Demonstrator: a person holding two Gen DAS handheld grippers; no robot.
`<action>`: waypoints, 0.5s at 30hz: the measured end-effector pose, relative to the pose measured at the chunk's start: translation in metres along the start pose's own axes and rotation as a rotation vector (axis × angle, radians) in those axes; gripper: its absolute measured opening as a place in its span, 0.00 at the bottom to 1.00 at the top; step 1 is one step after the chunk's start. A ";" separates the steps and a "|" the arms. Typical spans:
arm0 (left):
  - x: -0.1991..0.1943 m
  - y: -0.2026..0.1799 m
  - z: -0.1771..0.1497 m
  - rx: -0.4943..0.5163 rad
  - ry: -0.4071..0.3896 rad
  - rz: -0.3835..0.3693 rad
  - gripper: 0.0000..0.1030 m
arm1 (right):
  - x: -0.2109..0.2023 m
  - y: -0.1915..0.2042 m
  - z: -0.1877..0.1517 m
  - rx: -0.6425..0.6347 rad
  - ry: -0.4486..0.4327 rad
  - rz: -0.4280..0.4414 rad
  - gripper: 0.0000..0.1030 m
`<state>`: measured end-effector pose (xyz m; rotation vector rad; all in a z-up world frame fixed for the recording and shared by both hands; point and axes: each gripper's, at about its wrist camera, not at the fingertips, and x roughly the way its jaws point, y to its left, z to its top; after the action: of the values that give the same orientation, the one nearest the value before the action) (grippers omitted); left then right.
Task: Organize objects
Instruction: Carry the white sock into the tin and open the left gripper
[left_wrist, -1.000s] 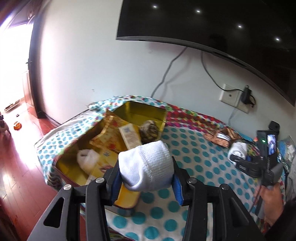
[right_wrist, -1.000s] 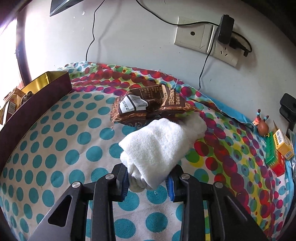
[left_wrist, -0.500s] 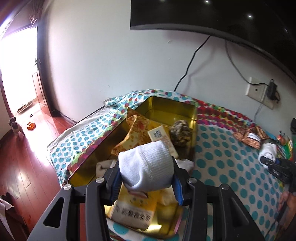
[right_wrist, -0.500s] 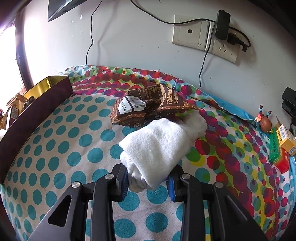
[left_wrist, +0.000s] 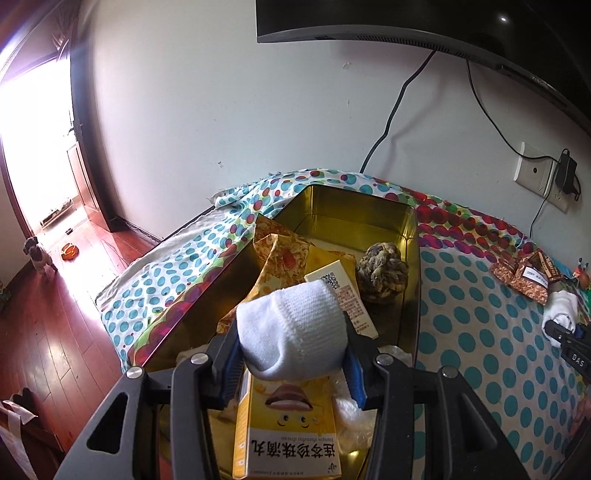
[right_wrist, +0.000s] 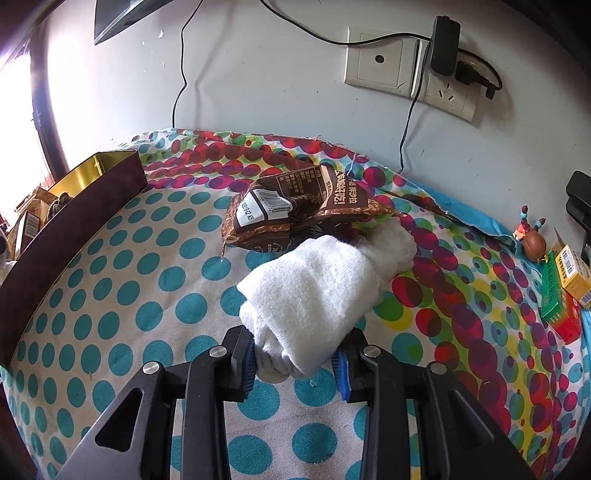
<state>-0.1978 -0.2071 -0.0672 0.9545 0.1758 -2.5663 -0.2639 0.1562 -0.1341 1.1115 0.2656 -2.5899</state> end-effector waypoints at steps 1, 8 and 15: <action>0.002 0.000 0.001 0.003 0.003 0.001 0.45 | 0.000 -0.001 0.000 -0.001 0.001 0.001 0.30; 0.017 0.003 0.005 -0.009 0.048 0.006 0.45 | 0.001 0.000 0.000 0.000 0.005 0.002 0.30; 0.026 0.011 0.004 -0.040 0.108 -0.004 0.45 | 0.000 0.001 -0.001 -0.004 0.005 -0.003 0.31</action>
<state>-0.2138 -0.2264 -0.0807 1.0799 0.2580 -2.5059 -0.2625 0.1552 -0.1350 1.1175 0.2741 -2.5882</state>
